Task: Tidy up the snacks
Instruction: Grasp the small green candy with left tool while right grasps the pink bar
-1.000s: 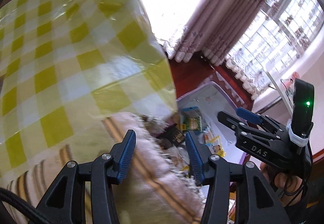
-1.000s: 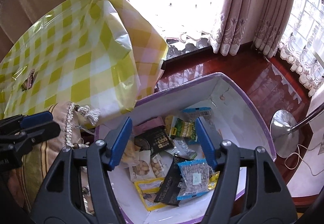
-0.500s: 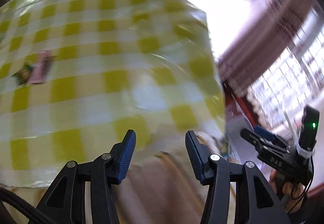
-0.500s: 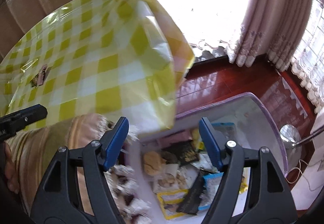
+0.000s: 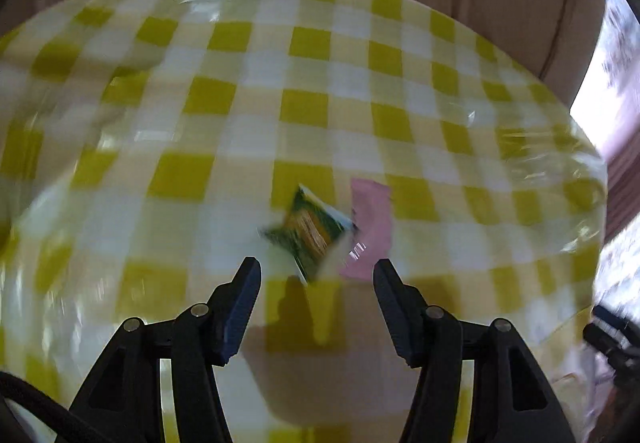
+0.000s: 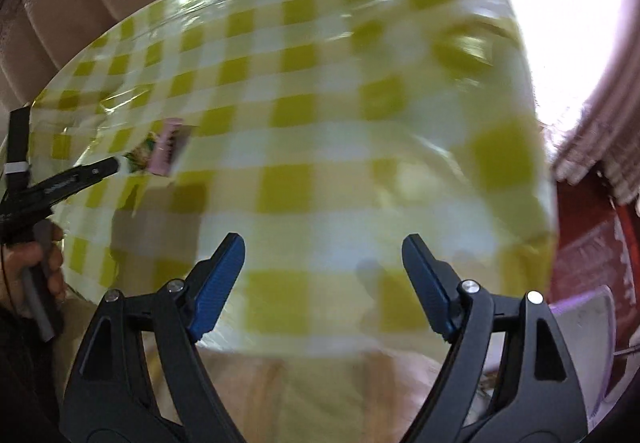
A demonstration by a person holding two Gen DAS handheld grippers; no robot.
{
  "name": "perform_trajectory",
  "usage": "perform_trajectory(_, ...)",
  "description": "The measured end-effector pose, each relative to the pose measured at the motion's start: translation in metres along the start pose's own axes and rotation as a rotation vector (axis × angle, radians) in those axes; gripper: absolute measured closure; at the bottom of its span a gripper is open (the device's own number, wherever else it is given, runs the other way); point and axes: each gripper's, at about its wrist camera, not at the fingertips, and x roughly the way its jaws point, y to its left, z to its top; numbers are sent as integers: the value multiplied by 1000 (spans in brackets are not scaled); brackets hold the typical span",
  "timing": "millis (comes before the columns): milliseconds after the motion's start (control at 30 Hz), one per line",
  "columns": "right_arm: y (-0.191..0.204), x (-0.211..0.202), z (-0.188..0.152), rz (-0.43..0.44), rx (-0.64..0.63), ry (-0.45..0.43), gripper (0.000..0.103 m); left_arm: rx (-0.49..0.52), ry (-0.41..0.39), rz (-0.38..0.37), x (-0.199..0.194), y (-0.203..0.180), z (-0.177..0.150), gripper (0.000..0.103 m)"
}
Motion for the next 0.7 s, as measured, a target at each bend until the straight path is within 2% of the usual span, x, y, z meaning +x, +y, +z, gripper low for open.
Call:
perform_trajectory(133, 36, 27, 24, 44, 3, 19, 20, 127, 45, 1, 29, 1, 19, 43)
perform_trajectory(233, 61, 47, 40, 67, 0, 28, 20, 184, 93, 12, 47, 1, 21, 43)
perform_trajectory(267, 63, 48, 41, 67, -5, 27, 20, 187, 107, 14, 52, 2, 22, 45)
perform_trajectory(300, 70, 54, 46, 62, -11, 27, 20, 190, 125, 19, 58, 5, 22, 51)
perform_trajectory(500, 101, 88, 67, 68, -24, 35, 20, 209, 120, -20, 55, 6, 17, 67)
perform_trajectory(700, 135, 116, 78, 83, -72, 54, 20, 145, 132, -18, 44, 19, 11, 69)
